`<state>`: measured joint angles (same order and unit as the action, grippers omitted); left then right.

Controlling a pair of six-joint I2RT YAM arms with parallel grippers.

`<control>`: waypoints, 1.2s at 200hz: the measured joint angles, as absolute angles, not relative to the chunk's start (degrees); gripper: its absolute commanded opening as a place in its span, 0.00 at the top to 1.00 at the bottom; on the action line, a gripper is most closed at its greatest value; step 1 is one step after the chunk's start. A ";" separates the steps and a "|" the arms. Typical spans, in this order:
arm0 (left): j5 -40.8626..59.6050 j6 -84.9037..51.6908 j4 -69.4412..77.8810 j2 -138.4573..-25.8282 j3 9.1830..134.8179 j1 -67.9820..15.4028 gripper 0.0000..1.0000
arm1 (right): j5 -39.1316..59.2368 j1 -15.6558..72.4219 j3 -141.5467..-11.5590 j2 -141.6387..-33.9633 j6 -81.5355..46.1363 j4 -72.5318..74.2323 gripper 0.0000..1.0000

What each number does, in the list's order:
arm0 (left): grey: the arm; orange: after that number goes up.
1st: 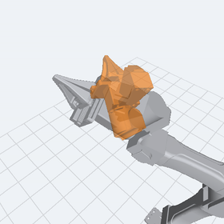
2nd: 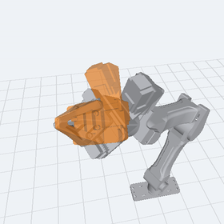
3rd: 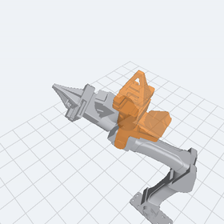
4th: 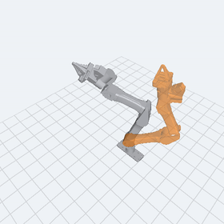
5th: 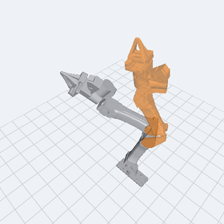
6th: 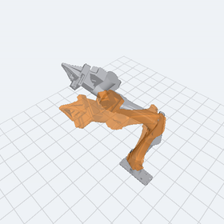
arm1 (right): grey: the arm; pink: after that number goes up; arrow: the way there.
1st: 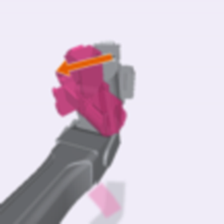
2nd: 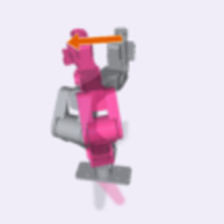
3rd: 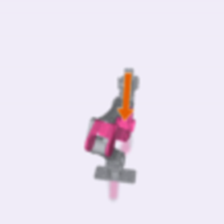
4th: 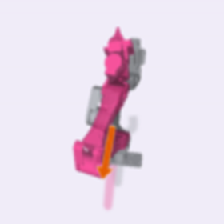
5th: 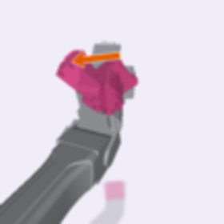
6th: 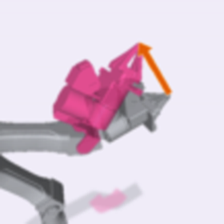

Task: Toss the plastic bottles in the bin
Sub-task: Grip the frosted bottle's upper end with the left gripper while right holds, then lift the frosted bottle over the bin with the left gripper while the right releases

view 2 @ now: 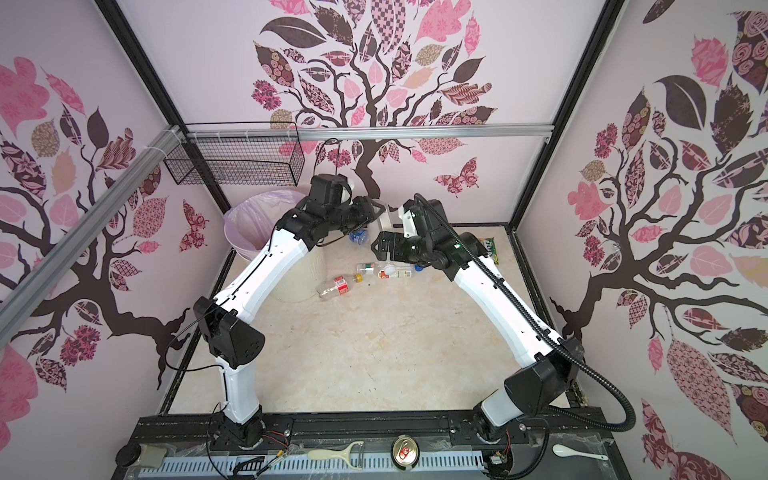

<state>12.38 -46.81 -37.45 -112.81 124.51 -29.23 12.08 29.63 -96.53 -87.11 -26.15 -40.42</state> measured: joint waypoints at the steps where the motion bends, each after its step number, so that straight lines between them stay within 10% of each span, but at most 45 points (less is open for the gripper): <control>1: 12.23 -46.68 -37.58 -112.81 124.68 -29.10 0.51 | 11.90 29.63 -96.60 -87.11 -26.15 -40.42 0.00; 240: -21.50 -11.51 -14.90 -97.78 135.55 -12.51 0.52 | 13.72 31.92 -114.50 -91.68 -28.62 -39.88 0.00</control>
<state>-21.50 -11.51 -14.90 -97.78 135.55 -12.51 13.72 31.92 -114.50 -91.68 -28.62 -39.88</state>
